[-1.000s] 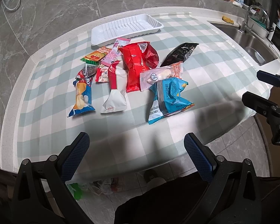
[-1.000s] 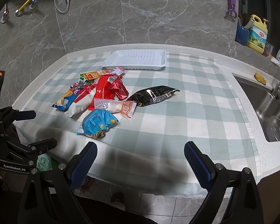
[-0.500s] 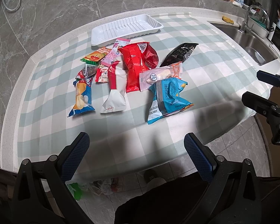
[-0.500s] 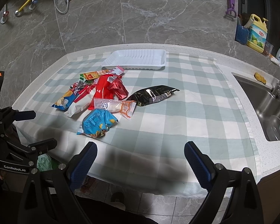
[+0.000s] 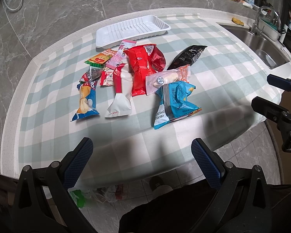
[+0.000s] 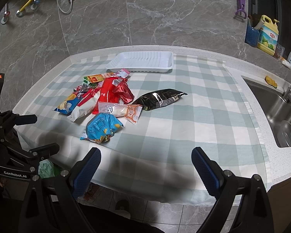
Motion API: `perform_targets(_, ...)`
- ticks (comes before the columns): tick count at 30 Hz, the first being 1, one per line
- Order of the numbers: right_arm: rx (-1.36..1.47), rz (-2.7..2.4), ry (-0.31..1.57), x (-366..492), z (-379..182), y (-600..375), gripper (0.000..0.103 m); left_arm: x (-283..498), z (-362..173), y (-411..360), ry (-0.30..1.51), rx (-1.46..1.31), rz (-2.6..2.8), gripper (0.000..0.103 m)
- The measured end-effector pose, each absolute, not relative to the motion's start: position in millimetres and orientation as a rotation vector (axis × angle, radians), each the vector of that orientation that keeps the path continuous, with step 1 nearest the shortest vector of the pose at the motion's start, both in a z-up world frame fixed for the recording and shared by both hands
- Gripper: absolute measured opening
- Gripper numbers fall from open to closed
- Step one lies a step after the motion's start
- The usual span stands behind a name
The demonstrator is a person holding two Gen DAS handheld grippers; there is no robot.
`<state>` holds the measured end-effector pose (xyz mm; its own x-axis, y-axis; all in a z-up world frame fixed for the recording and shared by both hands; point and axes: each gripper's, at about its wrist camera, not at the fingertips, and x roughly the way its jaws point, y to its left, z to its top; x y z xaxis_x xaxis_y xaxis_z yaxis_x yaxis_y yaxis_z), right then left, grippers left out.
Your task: Organize snacks
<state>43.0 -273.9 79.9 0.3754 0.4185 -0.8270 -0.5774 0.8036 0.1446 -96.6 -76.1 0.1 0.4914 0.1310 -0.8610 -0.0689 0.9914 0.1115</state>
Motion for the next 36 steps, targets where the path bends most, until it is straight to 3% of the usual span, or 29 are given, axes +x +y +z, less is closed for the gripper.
perform_targets(20, -0.113, 0.674, 1.042, 42, 79, -274, 0.096, -97, -1, -76, 1.052, 0.062, 0.123, 0.102)
perform_targets(36, -0.115, 0.717, 1.099, 47, 65, -264, 0.096, -91, -13, -31, 1.079, -0.036, 0.230, 0.102)
